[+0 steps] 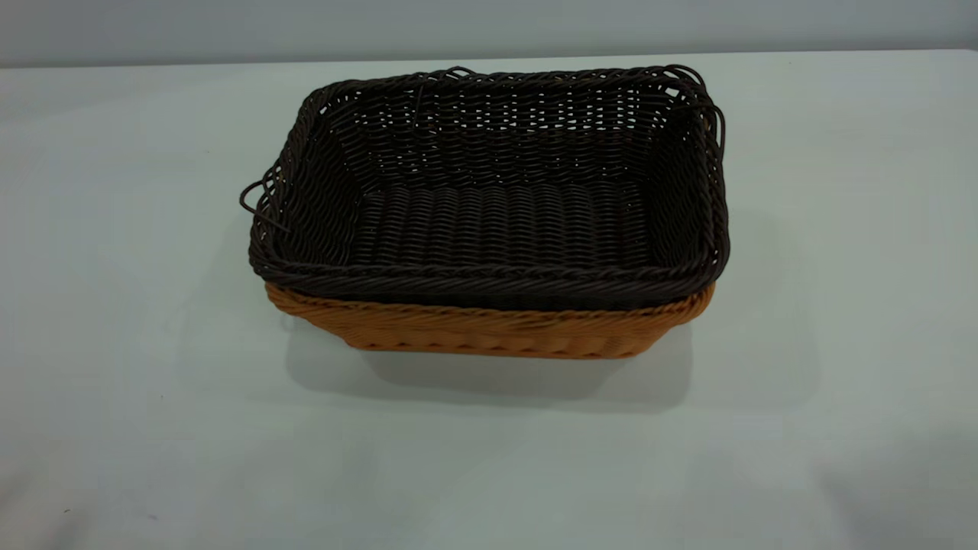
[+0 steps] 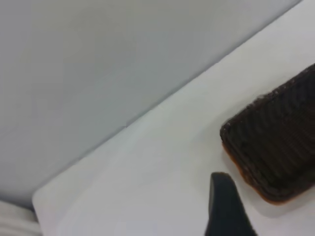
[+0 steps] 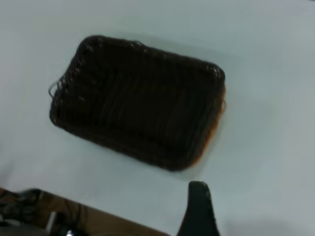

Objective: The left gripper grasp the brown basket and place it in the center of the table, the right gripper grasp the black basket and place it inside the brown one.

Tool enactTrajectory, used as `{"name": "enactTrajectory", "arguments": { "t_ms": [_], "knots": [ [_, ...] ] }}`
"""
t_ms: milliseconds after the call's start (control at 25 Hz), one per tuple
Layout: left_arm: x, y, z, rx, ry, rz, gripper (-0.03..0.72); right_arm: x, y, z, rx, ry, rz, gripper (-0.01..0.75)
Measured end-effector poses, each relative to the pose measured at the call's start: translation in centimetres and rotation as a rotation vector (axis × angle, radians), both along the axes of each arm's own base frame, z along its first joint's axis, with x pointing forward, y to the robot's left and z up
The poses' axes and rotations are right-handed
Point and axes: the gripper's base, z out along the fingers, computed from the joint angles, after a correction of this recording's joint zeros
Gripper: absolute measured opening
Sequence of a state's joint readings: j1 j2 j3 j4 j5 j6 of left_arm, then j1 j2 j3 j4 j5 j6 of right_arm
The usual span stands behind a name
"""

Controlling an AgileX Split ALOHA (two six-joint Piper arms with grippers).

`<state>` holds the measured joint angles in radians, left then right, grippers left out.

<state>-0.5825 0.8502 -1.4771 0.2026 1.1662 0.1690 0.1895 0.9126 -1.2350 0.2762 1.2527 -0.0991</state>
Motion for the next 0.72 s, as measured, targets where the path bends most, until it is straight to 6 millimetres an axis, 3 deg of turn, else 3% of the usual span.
{"name": "enactTrajectory", "arguments": {
  "t_ms": [240, 360, 600, 720],
  "knots": [
    [-1.3, 0.9, -5.3, -0.027, 0.131, 0.07, 0.405, -6.6, -2.0, -5.1, -0.038, -0.077, -0.058, 0.492],
    [-1.3, 0.9, -8.6, -0.013, 0.222, 0.109, 0.405, -8.1, -3.0, -8.4, -0.101, -0.103, -0.104, 0.492],
    [-0.9, 0.5, -14.9, 0.04, 0.416, 0.184, 0.405, -9.4, -3.9, -15.3, -0.169, -0.025, -0.154, 0.492],
    [-1.0, 0.3, -17.7, 0.07, 0.512, 0.195, 0.405, -9.8, -4.0, -16.4, -0.168, -0.033, -0.16, 0.492]
  ]
}}
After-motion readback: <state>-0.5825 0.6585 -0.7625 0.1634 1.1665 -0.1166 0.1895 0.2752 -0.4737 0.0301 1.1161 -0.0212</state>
